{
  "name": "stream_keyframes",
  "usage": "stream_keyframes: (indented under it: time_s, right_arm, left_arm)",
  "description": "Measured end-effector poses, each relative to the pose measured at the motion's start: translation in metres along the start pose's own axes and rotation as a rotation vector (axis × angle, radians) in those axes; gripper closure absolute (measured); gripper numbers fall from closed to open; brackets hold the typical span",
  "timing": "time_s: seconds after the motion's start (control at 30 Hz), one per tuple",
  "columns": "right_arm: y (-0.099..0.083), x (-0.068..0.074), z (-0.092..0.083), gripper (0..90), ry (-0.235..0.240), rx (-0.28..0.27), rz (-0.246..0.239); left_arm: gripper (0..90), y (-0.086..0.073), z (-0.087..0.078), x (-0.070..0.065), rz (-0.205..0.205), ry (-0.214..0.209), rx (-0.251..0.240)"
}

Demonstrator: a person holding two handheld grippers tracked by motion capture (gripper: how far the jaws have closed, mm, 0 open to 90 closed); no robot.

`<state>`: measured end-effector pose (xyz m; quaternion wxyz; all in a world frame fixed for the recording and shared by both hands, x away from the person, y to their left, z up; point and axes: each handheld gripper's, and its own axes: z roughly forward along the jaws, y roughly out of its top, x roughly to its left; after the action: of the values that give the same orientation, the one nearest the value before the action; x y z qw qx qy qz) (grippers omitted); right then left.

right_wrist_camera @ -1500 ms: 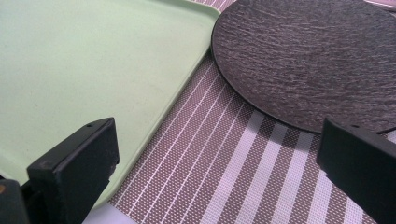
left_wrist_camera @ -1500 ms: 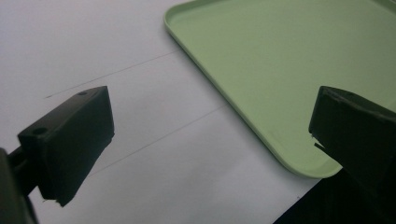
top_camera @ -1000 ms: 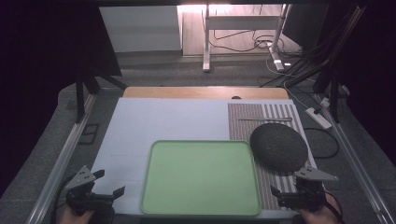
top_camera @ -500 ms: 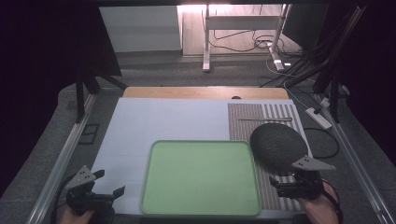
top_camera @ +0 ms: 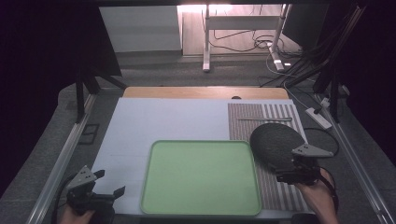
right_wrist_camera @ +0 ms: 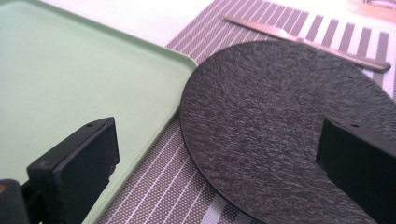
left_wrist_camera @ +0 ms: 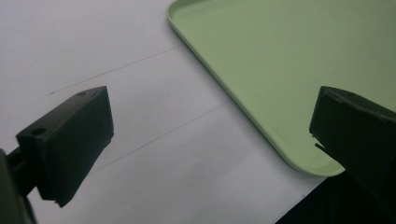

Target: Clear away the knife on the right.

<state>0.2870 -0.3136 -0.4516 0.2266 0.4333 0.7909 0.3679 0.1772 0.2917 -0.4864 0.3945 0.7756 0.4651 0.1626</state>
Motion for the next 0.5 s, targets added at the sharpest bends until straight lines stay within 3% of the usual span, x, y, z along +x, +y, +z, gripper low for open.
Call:
stream_keyframes:
  time_s: [0.4,0.5]
  right_arm:
    - [0.014,-0.009,0.025,0.0,-0.002,0.062,0.031]
    - [0.018,-0.012,0.034,0.0,-0.023,0.079,0.011]
  left_arm:
    - [0.7,0.000,0.000,0.000,0.002,0.000,0.001]
    - [0.7,0.000,0.000,0.000,0.001,-0.001,0.001]
